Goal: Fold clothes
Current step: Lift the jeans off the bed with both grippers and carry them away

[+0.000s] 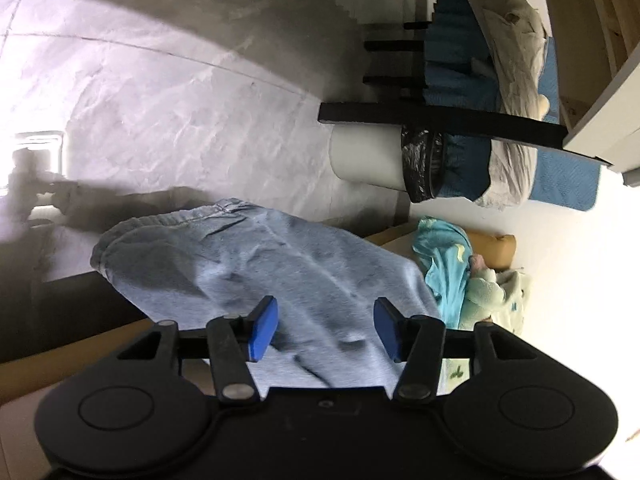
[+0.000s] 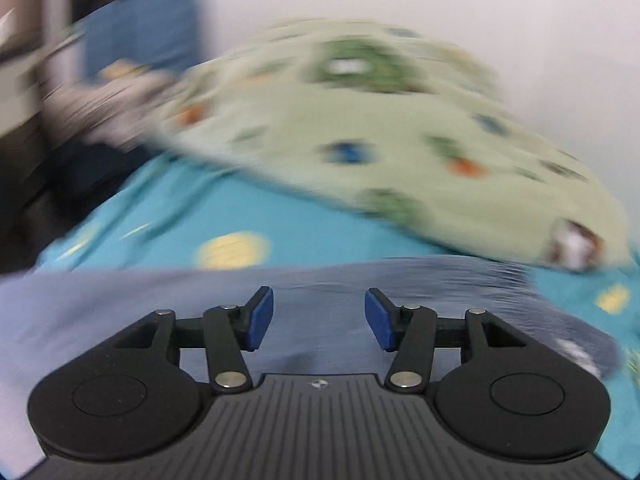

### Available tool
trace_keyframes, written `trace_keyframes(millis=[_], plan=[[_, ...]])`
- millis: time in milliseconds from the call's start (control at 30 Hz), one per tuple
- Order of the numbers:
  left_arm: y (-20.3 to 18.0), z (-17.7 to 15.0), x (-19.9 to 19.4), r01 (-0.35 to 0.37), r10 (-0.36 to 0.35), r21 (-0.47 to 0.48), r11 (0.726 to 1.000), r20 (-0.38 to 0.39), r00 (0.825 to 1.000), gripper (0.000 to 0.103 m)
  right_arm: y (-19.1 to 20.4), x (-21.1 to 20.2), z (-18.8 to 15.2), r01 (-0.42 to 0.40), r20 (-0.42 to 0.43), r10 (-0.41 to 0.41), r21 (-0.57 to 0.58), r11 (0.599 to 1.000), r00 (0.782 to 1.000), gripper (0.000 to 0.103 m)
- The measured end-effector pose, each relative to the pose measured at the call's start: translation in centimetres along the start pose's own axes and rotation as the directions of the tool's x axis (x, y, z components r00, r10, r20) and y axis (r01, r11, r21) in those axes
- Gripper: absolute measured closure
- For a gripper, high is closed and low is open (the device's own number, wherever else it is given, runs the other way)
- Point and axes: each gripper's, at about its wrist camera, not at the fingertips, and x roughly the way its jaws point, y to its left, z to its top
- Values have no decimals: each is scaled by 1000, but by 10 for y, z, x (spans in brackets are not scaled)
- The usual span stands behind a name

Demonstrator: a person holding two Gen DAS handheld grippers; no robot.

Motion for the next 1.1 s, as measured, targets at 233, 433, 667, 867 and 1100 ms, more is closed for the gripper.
trace_keyframes(millis=[233, 433, 667, 867, 1100], plan=[[16, -4, 2, -90, 88, 148, 985, 23, 996, 54, 210, 4, 12, -461, -208, 412, -359, 812, 887, 50], [17, 8, -12, -161, 147, 204, 966, 82, 986, 53, 379, 53, 11, -702, -500, 494, -460, 544, 711, 50], [52, 32, -10, -168, 161, 113, 979, 72, 984, 53, 509, 112, -25, -799, -757, 263, -538, 267, 598, 58], [67, 45, -18, -179, 172, 52, 982, 124, 977, 53, 560, 131, -53, -880, -874, 132, -447, 159, 467, 56], [74, 49, -10, -144, 141, 24, 989, 84, 986, 51, 546, 143, -61, -826, -831, -97, -555, 98, 547, 49]])
